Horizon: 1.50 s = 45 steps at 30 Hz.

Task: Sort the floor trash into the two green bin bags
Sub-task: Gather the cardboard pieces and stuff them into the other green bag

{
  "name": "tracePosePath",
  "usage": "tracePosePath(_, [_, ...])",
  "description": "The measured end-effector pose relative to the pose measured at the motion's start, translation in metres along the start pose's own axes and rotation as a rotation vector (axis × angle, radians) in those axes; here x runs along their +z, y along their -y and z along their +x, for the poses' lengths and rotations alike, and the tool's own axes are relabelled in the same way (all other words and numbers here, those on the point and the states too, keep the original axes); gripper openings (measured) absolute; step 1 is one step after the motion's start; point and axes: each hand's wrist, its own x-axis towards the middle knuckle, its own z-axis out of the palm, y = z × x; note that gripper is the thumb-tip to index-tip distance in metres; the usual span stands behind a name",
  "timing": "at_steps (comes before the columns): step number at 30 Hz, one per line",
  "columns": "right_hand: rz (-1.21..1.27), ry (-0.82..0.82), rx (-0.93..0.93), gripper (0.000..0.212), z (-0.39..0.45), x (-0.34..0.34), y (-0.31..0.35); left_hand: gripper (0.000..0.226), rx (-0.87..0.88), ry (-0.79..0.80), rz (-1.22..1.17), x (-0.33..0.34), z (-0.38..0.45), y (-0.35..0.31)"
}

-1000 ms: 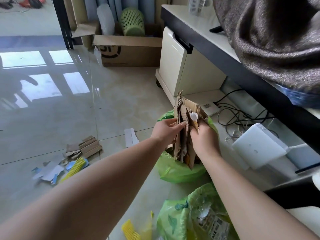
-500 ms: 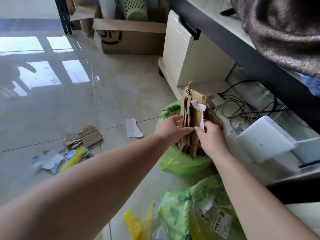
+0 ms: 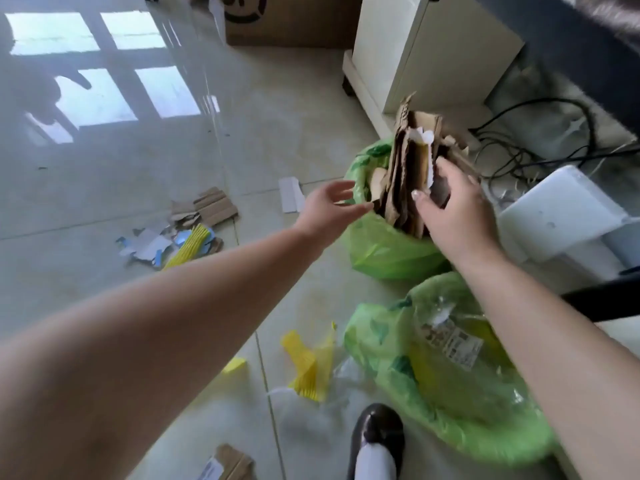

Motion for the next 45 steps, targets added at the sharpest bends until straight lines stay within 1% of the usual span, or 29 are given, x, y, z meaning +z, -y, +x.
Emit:
tracePosePath(2, [-0.041, 0.0, -0.127, 0.053, -0.018, -0.003, 0.012, 0.051, -0.044, -0.052, -0.005, -0.026, -0.029, 0.019])
tracePosePath(4, [-0.1, 0.051, -0.244, 0.051, -0.037, -0.002, 0.027, 0.049, -0.093, -0.114, 0.001, -0.054, -0.058, 0.044])
tracePosePath(7, [-0.244, 0.233, -0.433, 0.049, -0.07, 0.014, 0.051, 0.047, -0.177, -0.187, 0.039, -0.1, -0.105, 0.087])
tracePosePath(9, [-0.321, 0.343, -0.525, 0.05, -0.095, 0.032, 0.064, 0.046, -0.225, -0.235, 0.061, -0.13, -0.135, 0.113])
tracePosePath(11, [-0.367, 0.444, -0.573, 0.05, -0.122, 0.055, 0.074, 0.046, -0.265, -0.27, 0.081, -0.156, -0.161, 0.135])
tracePosePath(14, [-0.384, 0.588, -0.544, 0.048, -0.167, 0.094, 0.081, 0.044, -0.312, -0.271, 0.154, -0.186, -0.195, 0.165])
tracePosePath(17, [-0.388, 0.724, -0.491, 0.047, -0.218, 0.139, 0.074, 0.043, -0.363, -0.222, 0.241, -0.2, -0.225, 0.194])
tracePosePath(19, [-0.425, 0.834, -0.466, 0.05, -0.255, 0.169, 0.067, 0.045, -0.427, -0.137, 0.307, -0.198, -0.249, 0.214])
tracePosePath(23, [-0.555, 1.019, -0.424, 0.049, -0.316, 0.215, 0.048, 0.068, -0.544, 0.075, 0.576, -0.172, -0.295, 0.257])
tracePosePath(25, [-0.612, 1.074, -0.435, 0.051, -0.338, 0.229, 0.036, 0.078, -0.576, 0.116, 0.683, -0.154, -0.316, 0.279])
tracePosePath(29, [-0.698, 1.115, -0.51, 0.06, -0.355, 0.241, 0.024, 0.083, -0.557, 0.077, 0.863, -0.129, -0.337, 0.304])
tracePosePath(32, [-0.785, 1.074, -0.604, 0.055, -0.354, 0.247, 0.021, 0.079, -0.528, 0.086, 0.967, -0.118, -0.339, 0.31])
tracePosePath(33, [-0.779, 1.022, -0.664, 0.051, -0.355, 0.251, 0.02, 0.072, -0.521, 0.08, 0.977, -0.117, -0.338, 0.313])
tracePosePath(34, [-0.747, 0.928, -0.748, 0.046, -0.355, 0.256, 0.017, 0.062, -0.507, 0.068, 0.978, -0.117, -0.336, 0.315])
tracePosePath(36, [-0.721, 0.845, -0.846, 0.035, -0.353, 0.263, 0.015, 0.045, -0.469, 0.053, 0.947, -0.123, -0.327, 0.319])
tracePosePath(38, [-0.74, 0.839, -0.871, 0.014, -0.344, 0.267, 0.016, 0.043, -0.426, 0.06, 0.89, -0.136, -0.311, 0.319])
tracePosePath(39, [-0.732, 0.875, -0.832, 0.012, -0.337, 0.269, 0.018, 0.046, -0.402, 0.056, 0.857, -0.144, -0.301, 0.317])
tracePosePath(40, [-0.719, 0.965, -0.733, 0.025, -0.331, 0.269, 0.021, 0.048, -0.366, 0.042, 0.819, -0.151, -0.29, 0.312])
tracePosePath(41, [-0.689, 1.023, -0.587, 0.033, -0.323, 0.268, 0.023, 0.047, -0.32, 0.017, 0.775, -0.158, -0.278, 0.306])
tracePosePath(43, [-0.499, 1.067, -0.265, 0.028, -0.3, 0.266, 0.027, 0.042, -0.239, -0.06, 0.685, -0.169, -0.251, 0.288])
tracePosePath(44, [-0.373, 1.045, -0.154, 0.026, -0.287, 0.263, 0.028, 0.04, -0.213, -0.108, 0.647, -0.174, -0.237, 0.278])
tracePosePath(45, [-0.275, 1.014, -0.085, 0.025, -0.273, 0.259, 0.031, 0.039, -0.19, -0.162, 0.607, -0.178, -0.222, 0.268])
